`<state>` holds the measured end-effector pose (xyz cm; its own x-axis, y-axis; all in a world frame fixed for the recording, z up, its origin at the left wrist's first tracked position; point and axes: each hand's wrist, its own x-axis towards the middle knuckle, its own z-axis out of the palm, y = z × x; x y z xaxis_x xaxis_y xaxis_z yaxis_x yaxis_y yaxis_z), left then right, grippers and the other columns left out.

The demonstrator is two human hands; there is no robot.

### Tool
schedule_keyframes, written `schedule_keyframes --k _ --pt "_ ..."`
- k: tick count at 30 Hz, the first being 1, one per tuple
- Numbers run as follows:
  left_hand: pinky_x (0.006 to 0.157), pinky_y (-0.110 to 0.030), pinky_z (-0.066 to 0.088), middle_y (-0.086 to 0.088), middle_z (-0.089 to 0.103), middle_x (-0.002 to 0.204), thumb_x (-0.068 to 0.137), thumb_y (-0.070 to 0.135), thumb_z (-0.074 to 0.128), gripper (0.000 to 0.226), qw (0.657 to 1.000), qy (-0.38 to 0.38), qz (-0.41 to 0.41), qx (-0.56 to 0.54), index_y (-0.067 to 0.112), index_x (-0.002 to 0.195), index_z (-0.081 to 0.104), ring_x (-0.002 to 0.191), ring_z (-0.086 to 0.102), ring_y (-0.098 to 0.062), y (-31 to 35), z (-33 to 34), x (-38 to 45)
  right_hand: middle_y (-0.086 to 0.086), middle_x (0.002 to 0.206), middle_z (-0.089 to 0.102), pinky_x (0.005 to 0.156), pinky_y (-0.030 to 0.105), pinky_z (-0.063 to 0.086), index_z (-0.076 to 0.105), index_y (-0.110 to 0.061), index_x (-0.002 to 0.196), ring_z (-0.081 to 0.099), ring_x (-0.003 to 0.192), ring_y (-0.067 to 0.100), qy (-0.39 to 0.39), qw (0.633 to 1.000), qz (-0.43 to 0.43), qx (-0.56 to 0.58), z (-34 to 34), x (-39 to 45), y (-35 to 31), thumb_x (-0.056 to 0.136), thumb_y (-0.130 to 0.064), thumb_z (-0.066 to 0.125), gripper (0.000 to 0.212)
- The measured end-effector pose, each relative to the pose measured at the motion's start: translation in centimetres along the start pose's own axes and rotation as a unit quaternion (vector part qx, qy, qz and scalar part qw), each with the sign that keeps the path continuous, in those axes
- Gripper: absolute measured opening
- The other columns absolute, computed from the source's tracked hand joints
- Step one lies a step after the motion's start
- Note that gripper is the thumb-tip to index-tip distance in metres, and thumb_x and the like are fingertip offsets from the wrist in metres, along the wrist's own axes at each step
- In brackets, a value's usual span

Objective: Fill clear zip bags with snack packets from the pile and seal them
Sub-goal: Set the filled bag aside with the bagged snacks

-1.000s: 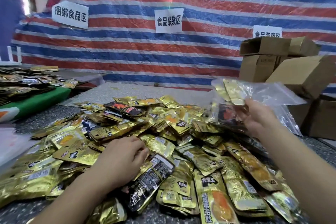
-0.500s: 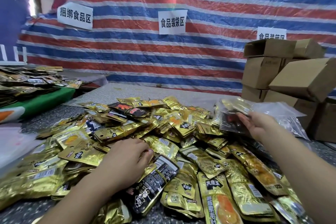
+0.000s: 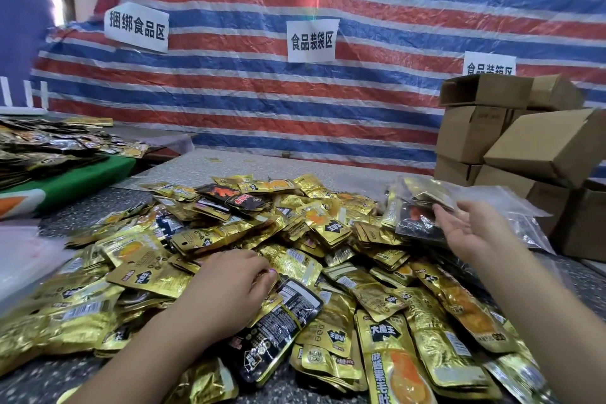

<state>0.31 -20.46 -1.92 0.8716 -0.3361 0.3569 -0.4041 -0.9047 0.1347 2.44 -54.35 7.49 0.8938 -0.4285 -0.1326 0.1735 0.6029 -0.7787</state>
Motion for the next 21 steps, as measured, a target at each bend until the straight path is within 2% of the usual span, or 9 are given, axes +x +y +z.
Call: schedule_keyframes --k 2,4,9,13,16,18,21 --pt "0.091 -0.034 0.045 0.013 0.062 0.108 0.101 0.049 0.03 0.039 1.0 0.002 0.001 -0.002 0.03 0.112 0.063 0.102 0.056 -0.009 0.0 0.0 0.0 0.018 0.114 0.062 0.073 0.031 0.058 0.049 0.002 0.127 0.066 0.096 0.024 -0.022 0.998 0.009 -0.052 -0.3 -1.5 1.0 0.103 -0.014 0.046 0.028" --pt "0.09 -0.034 0.046 0.014 0.062 0.107 0.101 0.049 0.03 0.039 1.0 0.006 0.001 -0.003 0.03 0.111 0.063 0.101 0.056 -0.009 0.0 0.0 0.0 0.01 0.096 0.063 0.065 0.03 0.052 0.056 -0.003 0.108 0.063 0.084 0.02 -0.045 0.992 -0.002 -0.118 -0.2 -2.9 2.1 0.103 -0.019 0.047 0.019" --pt "0.09 -0.033 0.045 0.015 0.061 0.109 0.101 0.05 0.032 0.038 1.0 0.012 0.0 -0.017 0.031 0.113 0.063 0.102 0.056 -0.008 -0.1 0.0 -0.1 0.001 0.058 0.059 0.053 0.026 0.046 0.054 -0.009 0.077 0.057 0.052 0.013 -0.132 0.947 -0.046 -0.288 1.3 -6.8 5.5 0.101 -0.029 0.048 0.032" --pt "0.089 -0.032 0.046 0.017 0.06 0.106 0.101 0.049 0.035 0.036 0.999 0.022 0.002 -0.034 0.031 0.111 0.064 0.098 0.055 -0.006 0.2 -0.2 -0.2 0.003 0.053 0.058 0.053 0.025 0.045 0.056 -0.01 0.064 0.052 0.047 0.013 -0.204 0.891 -0.079 -0.397 1.3 -9.2 9.4 0.1 -0.037 0.049 0.045" --pt "0.087 -0.034 0.048 0.014 0.061 0.104 0.101 0.048 0.035 0.036 0.999 0.026 0.003 -0.031 0.028 0.108 0.064 0.097 0.056 -0.008 0.3 -0.4 -0.2 0.007 0.052 0.053 0.06 0.034 0.048 0.052 0.001 0.064 0.051 0.046 0.014 -0.212 0.838 -0.17 -0.474 0.4 -9.7 11.3 0.101 -0.039 0.049 0.055" --pt "0.087 -0.036 0.048 0.011 0.061 0.105 0.101 0.048 0.036 0.037 0.999 0.028 -0.001 -0.029 0.026 0.107 0.064 0.098 0.057 -0.011 0.3 -0.5 -0.2 0.009 0.053 0.049 0.06 0.033 0.045 0.047 0.005 0.067 0.048 0.049 0.017 -0.219 0.805 -0.223 -0.504 0.0 -9.7 11.8 0.101 -0.038 0.05 0.055" --pt "0.088 -0.035 0.048 0.012 0.061 0.108 0.101 0.047 0.037 0.035 0.999 0.036 -0.002 -0.04 0.026 0.109 0.064 0.1 0.056 -0.01 0.5 -0.7 -0.1 0.006 0.051 0.049 0.051 0.026 0.043 0.047 0.001 0.064 0.046 0.045 0.013 -0.23 0.794 -0.25 -0.504 -0.6 -9.7 12.0 0.101 -0.037 0.051 0.053"
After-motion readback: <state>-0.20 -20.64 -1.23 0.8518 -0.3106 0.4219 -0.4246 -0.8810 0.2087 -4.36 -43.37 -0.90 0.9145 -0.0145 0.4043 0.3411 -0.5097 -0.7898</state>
